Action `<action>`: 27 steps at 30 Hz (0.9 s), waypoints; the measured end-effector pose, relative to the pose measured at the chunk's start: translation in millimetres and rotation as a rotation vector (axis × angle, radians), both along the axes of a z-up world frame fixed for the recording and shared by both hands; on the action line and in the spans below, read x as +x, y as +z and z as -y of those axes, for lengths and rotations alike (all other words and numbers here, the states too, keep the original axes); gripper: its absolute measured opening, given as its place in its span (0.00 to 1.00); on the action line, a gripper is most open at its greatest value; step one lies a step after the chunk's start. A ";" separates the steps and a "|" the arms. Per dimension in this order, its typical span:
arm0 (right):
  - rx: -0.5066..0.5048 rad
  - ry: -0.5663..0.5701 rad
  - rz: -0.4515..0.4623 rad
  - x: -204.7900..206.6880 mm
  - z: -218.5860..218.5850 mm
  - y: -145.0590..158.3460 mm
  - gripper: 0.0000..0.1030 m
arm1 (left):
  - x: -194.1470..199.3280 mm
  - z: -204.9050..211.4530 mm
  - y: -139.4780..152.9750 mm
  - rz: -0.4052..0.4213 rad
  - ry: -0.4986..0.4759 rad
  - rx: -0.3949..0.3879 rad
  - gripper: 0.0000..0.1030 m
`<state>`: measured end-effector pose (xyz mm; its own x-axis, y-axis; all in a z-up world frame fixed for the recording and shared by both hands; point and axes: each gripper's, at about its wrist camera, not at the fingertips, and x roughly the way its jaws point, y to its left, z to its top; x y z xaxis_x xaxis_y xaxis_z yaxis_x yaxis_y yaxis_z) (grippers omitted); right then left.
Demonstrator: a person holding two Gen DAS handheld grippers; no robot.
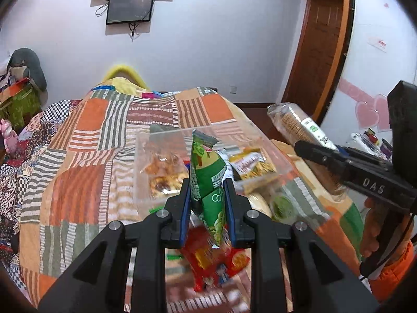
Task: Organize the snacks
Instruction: 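Drop pea bag into clear box with left tool while right tool lowers biscuit tube in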
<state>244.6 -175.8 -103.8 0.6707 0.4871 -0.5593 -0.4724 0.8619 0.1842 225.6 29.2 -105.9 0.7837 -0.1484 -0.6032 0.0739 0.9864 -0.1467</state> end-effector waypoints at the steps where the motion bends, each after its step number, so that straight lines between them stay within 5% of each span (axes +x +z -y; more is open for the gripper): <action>1: 0.003 -0.004 0.001 3.7 -1.2 0.6 0.34 | 6.3 -2.3 -1.1 -0.002 0.008 0.004 0.22; 17: -0.097 -0.025 -0.065 63.4 -39.9 -34.8 0.34 | 75.7 -35.4 -36.6 -0.074 0.074 -0.006 0.22; 27: -0.100 -0.041 -0.098 66.2 -32.2 -44.8 0.36 | 77.9 -33.6 -57.4 -0.114 0.089 0.008 0.29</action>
<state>310.8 -143.6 -148.6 0.6284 0.3992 -0.6676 -0.4204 0.8964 0.1403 303.5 62.8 -163.3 0.7200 -0.0765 -0.6898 -0.0304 0.9895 -0.1414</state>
